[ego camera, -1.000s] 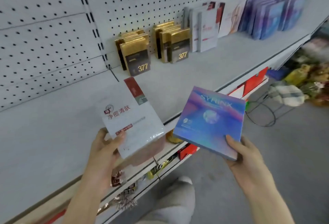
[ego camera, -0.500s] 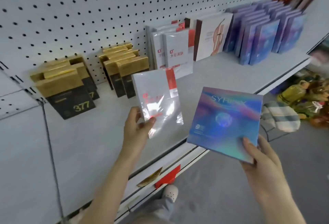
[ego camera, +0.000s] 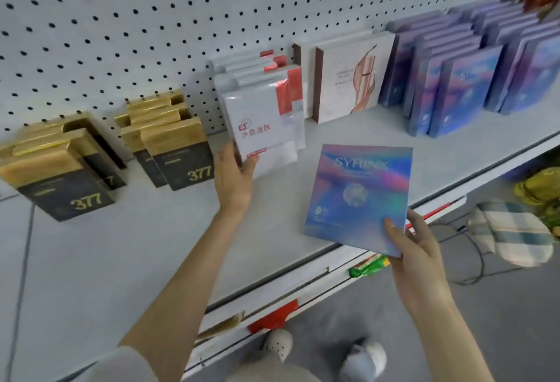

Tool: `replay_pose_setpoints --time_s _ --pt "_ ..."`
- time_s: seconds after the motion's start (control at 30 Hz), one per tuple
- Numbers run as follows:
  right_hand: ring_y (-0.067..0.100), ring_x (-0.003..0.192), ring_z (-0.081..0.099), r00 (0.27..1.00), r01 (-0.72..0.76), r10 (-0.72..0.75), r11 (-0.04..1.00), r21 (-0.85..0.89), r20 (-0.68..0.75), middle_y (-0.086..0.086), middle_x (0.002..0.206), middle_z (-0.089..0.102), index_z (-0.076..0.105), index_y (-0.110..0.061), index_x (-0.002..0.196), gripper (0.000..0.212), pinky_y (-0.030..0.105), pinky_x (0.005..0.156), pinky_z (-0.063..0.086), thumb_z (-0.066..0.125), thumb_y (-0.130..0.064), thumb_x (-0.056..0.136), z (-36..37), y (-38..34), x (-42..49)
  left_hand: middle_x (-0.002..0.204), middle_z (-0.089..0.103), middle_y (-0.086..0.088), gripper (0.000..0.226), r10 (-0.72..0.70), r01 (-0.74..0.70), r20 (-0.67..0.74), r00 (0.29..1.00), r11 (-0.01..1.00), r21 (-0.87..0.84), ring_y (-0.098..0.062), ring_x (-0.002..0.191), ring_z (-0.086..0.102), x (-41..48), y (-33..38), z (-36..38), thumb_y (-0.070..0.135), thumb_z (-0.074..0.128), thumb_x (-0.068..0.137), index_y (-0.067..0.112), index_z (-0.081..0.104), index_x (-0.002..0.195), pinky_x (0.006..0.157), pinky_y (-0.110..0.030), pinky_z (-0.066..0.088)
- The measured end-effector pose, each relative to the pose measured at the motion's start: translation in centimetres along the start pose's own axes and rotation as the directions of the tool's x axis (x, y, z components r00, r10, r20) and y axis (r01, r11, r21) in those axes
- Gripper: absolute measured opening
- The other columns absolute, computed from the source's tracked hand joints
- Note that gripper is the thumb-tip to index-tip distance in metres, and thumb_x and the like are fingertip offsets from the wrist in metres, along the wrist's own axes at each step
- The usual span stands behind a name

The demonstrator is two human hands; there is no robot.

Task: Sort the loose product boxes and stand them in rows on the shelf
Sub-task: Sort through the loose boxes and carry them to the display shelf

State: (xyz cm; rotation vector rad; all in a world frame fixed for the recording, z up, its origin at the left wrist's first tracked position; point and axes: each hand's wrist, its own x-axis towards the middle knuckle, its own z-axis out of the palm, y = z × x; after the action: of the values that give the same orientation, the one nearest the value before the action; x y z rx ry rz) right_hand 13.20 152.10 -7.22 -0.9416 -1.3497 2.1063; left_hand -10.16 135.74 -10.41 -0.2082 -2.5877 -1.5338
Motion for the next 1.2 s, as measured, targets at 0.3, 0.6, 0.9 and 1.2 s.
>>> replay_pose_setpoints --time_s 0.3,0.6,0.9,1.2 --pt "0.015 0.081 0.071 0.977 -0.135 0.13 0.991 0.019 0.168 0.002 0.094 0.074 0.053 -0.004 0.122 0.033 0.02 0.064 0.055 0.057 -0.002 0.089 -7.3 -3.0 5.7 0.134 0.042 -0.017 0.052 -0.22 0.288 -0.344 0.913 0.944 0.161 -0.032 0.12 0.046 -2.0 3.5 3.7 0.024 0.062 0.091 0.007 0.038 0.134 0.091 -0.042 0.044" --pt "0.019 0.093 0.069 0.95 -0.156 0.132 0.986 0.064 0.283 0.006 0.107 0.072 0.061 -0.008 0.118 0.041 0.024 0.074 0.056 0.064 -0.012 0.077 -16.2 -8.2 9.7 0.096 0.068 -0.002 0.013 -0.288 0.327 0.166 0.943 0.89 -0.319 -0.016 0.087 0.066 -17.8 14.1 15.4 0.022 0.049 0.099 0.022 0.062 0.097 0.081 -0.034 0.053" --pt "0.014 0.084 0.064 0.957 0.239 -0.171 0.922 -0.304 0.233 -0.008 0.094 0.073 0.066 -0.024 0.109 0.03 0.027 0.073 0.053 0.066 -0.004 0.087 -24.9 -13.2 14.4 0.078 0.069 0.006 0.025 -0.18 0.293 0.386 0.905 0.921 -0.258 -0.006 0.066 0.064 -19.9 20.9 23.5 0.024 0.074 0.066 0.02 0.059 0.086 0.065 -0.023 0.049" --pt "0.014 0.093 0.067 0.958 0.284 -0.257 0.789 -0.545 0.126 -0.002 0.104 0.07 0.067 -0.031 0.113 0.034 0.045 0.083 0.055 0.067 -0.027 0.08 -27.4 -15.2 22.9 0.087 0.069 0.01 0.023 -0.09 0.145 0.227 0.97 0.959 -0.242 0.007 0.073 0.064 -16.3 24.4 31.9 0.008 0.075 0.078 0.022 0.06 0.089 0.065 -0.007 0.047"
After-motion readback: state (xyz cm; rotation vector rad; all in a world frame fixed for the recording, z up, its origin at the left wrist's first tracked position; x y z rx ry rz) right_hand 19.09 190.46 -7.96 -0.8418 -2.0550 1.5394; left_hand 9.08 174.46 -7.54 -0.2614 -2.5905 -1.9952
